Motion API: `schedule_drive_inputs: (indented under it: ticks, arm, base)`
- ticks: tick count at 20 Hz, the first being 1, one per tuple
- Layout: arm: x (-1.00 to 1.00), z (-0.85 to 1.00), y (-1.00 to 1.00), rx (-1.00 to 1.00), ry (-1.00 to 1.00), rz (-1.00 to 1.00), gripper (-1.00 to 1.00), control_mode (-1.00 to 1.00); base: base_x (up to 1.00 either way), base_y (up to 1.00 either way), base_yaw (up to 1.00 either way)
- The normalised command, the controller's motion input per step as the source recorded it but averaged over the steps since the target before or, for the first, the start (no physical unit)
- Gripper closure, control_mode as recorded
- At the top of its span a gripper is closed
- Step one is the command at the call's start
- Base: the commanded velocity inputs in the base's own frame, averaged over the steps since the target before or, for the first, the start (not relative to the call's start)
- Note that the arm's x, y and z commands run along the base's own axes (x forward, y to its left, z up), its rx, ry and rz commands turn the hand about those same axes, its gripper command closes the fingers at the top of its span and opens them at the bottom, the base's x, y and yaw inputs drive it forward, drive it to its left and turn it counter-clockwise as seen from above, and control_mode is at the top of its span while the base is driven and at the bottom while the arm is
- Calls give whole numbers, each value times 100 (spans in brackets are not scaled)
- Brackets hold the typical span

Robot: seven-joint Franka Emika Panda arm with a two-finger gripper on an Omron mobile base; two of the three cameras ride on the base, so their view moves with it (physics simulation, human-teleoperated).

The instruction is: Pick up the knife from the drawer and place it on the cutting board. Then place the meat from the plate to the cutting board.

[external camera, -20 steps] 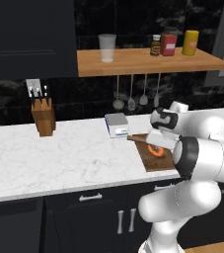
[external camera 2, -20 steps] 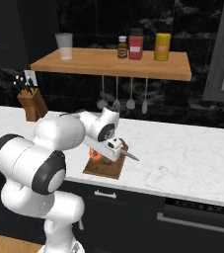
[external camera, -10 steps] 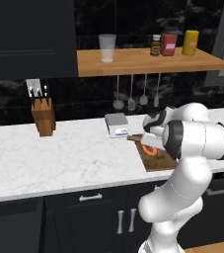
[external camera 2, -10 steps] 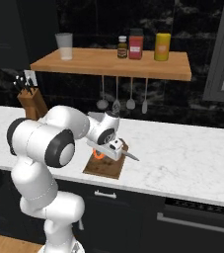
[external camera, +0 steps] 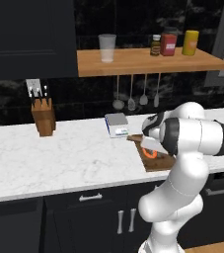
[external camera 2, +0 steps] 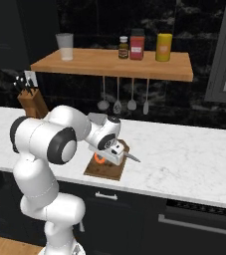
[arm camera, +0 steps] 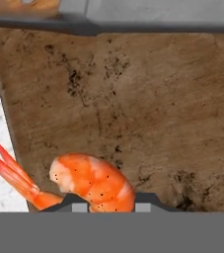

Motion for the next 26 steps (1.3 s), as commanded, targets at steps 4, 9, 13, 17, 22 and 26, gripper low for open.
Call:
schedule_drive_inputs:
  ticks: [4,9,13,17,22,26]
  arm:
    - [-1,-10,0,0,-2,0,-100,-100]
    - [-23,8,2,0,-2,0,-100,-100]
    - [-19,20,7,0,0,0,-100,-100]
    - [0,0,-1,0,2,-9,-100,-100]
    - [0,-5,-6,-1,6,-14,-100,-100]
    - [0,-26,-25,-1,12,-12,-100,-100]
  base:
    - [0,0,0]
    - [0,0,0]
    - [0,0,0]
    - [0,0,0]
    - [0,0,0]
    - [0,0,0]
